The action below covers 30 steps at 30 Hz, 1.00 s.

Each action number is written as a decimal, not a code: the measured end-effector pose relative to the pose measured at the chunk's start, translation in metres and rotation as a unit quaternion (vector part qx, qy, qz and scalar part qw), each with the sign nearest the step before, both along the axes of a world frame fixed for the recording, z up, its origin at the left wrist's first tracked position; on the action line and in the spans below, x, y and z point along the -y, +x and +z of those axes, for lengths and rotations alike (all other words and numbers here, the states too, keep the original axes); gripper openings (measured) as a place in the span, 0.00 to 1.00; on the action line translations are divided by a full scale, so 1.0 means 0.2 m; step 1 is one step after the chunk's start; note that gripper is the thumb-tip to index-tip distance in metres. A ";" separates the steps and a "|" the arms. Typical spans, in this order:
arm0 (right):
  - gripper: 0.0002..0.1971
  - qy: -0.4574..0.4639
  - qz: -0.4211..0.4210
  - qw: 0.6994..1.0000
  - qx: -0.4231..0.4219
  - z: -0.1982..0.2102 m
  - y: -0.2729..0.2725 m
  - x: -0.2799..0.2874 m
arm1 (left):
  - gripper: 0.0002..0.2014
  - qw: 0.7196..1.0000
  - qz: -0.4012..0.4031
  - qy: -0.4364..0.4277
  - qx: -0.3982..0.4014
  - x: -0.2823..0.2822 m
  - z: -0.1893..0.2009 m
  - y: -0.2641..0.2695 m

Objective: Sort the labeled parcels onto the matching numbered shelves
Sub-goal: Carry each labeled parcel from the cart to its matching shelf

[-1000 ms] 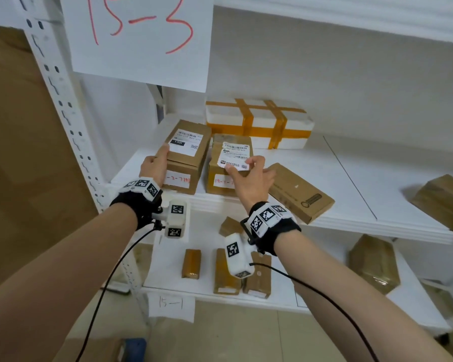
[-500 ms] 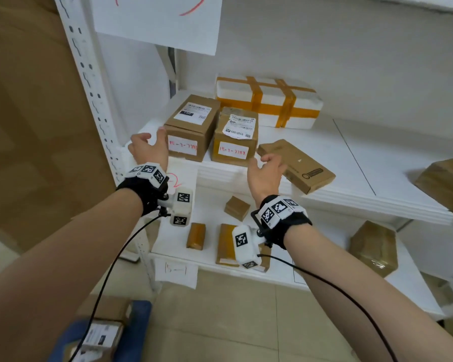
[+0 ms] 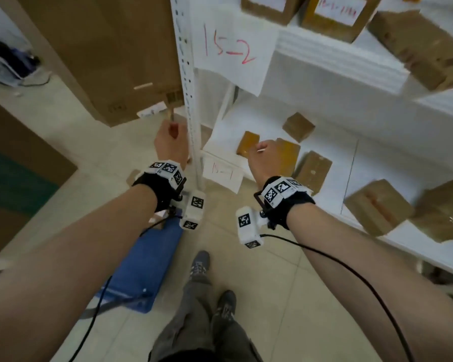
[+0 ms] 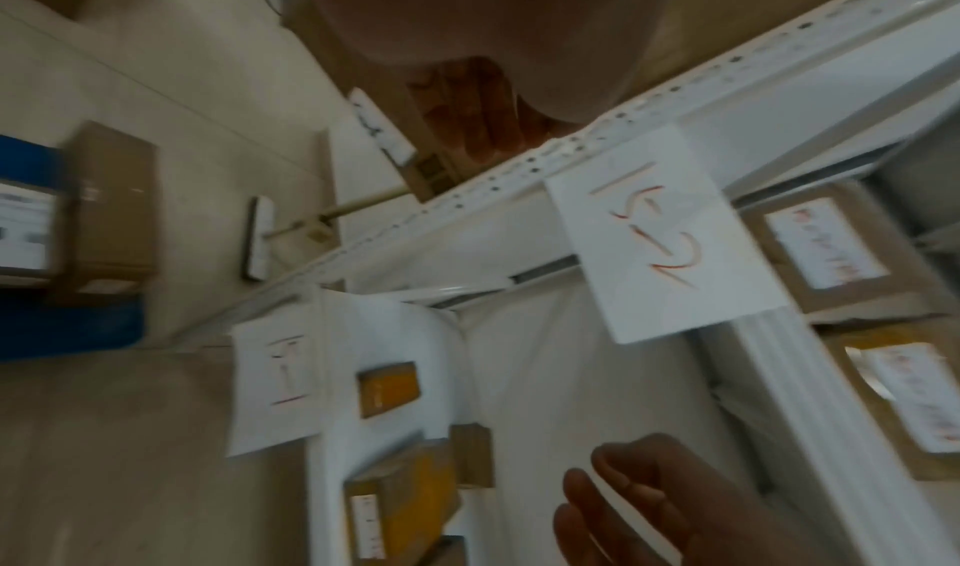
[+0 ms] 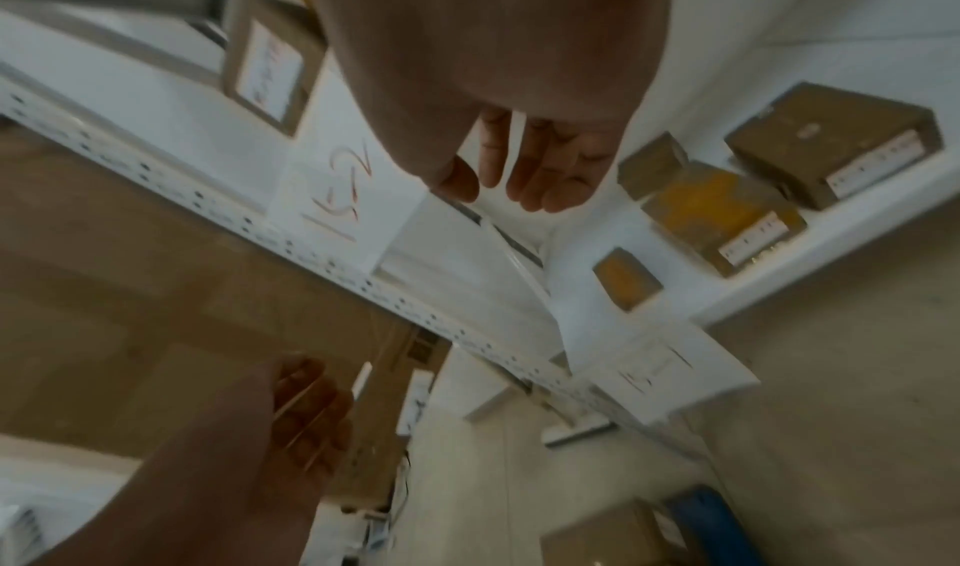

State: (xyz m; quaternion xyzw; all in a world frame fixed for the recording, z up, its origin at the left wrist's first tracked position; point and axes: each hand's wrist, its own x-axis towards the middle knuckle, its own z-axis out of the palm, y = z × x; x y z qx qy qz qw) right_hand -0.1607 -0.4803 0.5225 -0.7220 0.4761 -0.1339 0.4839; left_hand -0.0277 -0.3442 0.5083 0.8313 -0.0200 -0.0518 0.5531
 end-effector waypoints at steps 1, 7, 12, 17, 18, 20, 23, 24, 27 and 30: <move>0.07 0.019 0.002 1.000 0.006 -0.06 0.01 -0.05 | 0.09 1.000 0.006 0.003 -0.018 -0.06 -0.08 0.00; 0.04 0.101 0.024 0.994 -0.030 -0.52 0.15 -0.29 | 0.07 0.992 0.031 0.050 -0.114 -0.37 -0.58 0.04; 0.03 0.148 0.037 0.986 -0.063 -0.94 0.30 -0.44 | 0.13 0.971 0.025 0.144 -0.187 -0.58 -1.05 0.12; 0.04 0.198 0.026 0.975 -0.095 -1.41 0.42 -0.54 | 0.14 0.943 -0.012 0.217 -0.253 -0.69 -1.47 0.27; 0.04 0.208 0.026 0.973 -0.100 -1.50 0.43 -0.56 | 0.14 0.938 -0.024 0.225 -0.262 -0.71 -1.55 0.31; 0.04 0.228 0.025 0.966 -0.120 -1.70 0.48 -0.60 | 0.14 0.928 -0.047 0.251 -0.270 -0.76 -1.72 0.41; 0.01 0.286 0.023 0.945 -0.158 -2.00 0.54 -0.67 | 0.17 0.908 -0.069 0.277 -0.307 -0.85 -1.97 0.53; 0.01 0.305 0.022 0.937 -0.168 -2.10 0.56 -0.69 | 0.19 0.903 -0.078 0.280 -0.317 -0.87 -2.04 0.57; 0.05 0.350 0.016 0.919 -0.184 -2.34 0.63 -0.78 | 0.18 0.892 -0.098 0.281 -0.341 -0.92 -2.26 0.66; 0.06 0.372 0.024 0.907 -0.197 -2.53 0.70 -0.87 | 0.20 0.887 -0.109 0.283 -0.349 -0.96 -2.44 0.75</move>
